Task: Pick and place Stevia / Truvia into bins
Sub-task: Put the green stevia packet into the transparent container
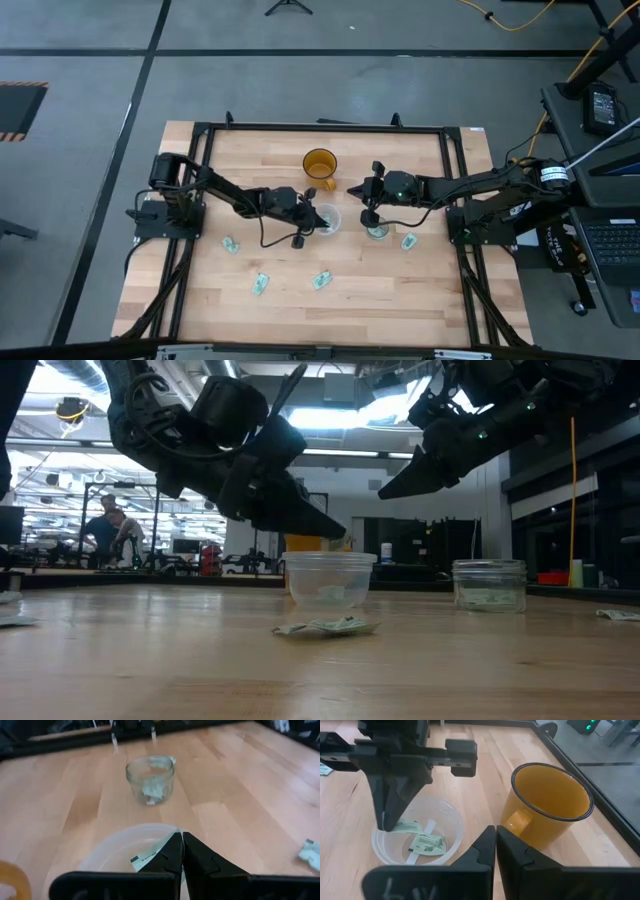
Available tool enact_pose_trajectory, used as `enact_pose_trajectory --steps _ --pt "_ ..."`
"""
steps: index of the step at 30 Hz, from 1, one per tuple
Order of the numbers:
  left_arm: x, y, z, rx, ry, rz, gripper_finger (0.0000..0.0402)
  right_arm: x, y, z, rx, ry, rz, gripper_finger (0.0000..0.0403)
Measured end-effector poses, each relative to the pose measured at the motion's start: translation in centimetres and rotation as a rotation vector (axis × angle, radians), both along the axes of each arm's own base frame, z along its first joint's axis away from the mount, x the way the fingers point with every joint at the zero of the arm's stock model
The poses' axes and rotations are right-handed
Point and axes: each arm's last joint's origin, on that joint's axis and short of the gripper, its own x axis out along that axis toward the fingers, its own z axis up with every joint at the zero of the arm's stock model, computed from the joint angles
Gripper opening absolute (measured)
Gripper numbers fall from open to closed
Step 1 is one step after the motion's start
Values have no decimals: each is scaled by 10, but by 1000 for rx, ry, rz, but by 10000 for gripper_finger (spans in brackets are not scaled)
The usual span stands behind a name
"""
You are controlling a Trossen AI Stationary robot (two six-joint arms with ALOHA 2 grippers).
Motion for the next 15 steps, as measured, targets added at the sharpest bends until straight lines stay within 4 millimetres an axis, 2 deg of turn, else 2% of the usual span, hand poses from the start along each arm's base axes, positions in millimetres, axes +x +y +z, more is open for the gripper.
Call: enact_pose_trajectory --steps 7,15 --pt "0 0 -1 2 8 10 3 0 0 0 0 0 0 19" --pt "-2 4 -4 48 45 116 3 0 0 0 -1 0 1 19"
